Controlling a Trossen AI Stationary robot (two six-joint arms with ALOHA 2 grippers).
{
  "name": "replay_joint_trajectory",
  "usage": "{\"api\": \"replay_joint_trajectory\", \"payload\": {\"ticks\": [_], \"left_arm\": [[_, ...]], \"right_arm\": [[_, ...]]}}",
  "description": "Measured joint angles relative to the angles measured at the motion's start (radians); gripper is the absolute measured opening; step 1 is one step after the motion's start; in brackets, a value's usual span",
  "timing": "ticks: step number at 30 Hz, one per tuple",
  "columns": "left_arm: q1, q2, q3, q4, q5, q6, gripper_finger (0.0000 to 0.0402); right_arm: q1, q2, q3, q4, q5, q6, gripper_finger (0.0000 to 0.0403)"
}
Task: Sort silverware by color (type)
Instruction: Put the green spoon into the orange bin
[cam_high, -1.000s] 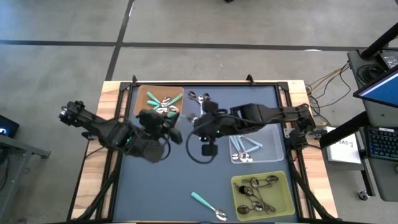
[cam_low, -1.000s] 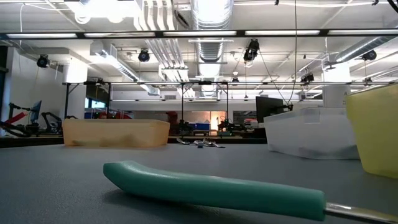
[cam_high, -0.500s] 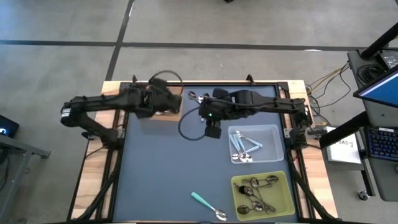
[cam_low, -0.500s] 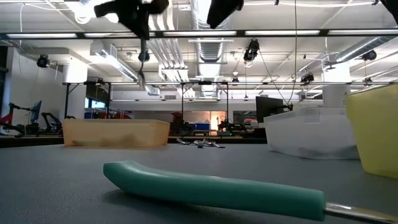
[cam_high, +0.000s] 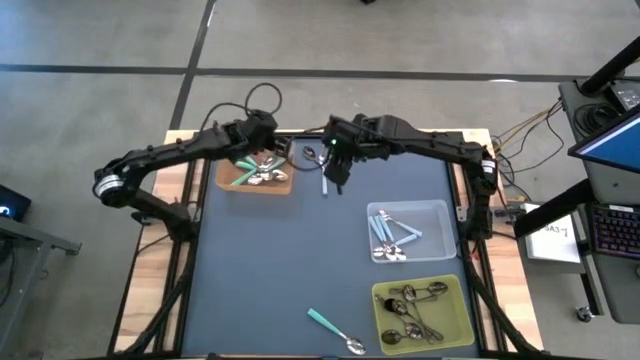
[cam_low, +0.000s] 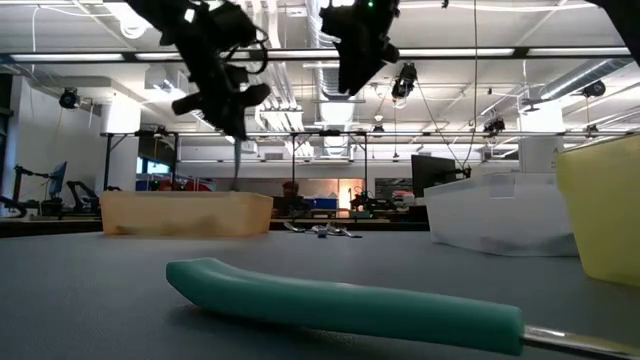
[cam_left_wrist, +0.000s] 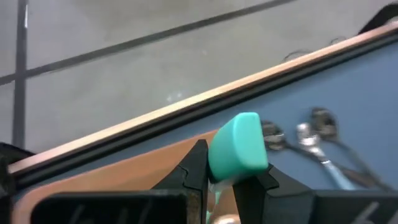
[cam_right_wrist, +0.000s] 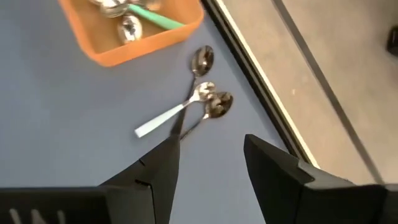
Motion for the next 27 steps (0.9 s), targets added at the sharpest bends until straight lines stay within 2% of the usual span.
{"api": "replay_joint_trajectory", "payload": {"ticks": [5, 8, 14, 18, 27], "left_arm": [[0.098, -0.001, -0.025, 0.003, 0.143, 0.096, 0.0029], [0.139, -0.001, -0.027, 0.002, 0.195, 0.116, 0.0031], [0.158, -0.003, -0.028, 0.003, 0.284, 0.212, 0.0059], [0.159, -0.011, -0.028, 0.004, 0.323, 0.216, 0.0032], [0.181, -0.095, -0.041, -0.039, 0.328, 0.185, 0.0031]], "right_arm": [[-0.038, 0.0, -0.026, 0.044, -0.002, 0.048, 0.0171], [-0.053, 0.0, -0.055, 0.099, -0.002, 0.084, 0.0171], [-0.059, 0.0, -0.144, 0.203, -0.005, 0.143, 0.0171], [-0.061, 0.001, -0.207, 0.208, -0.006, 0.189, 0.0171], [-0.062, 0.001, -0.323, 0.207, -0.006, 0.213, 0.0171]]}}
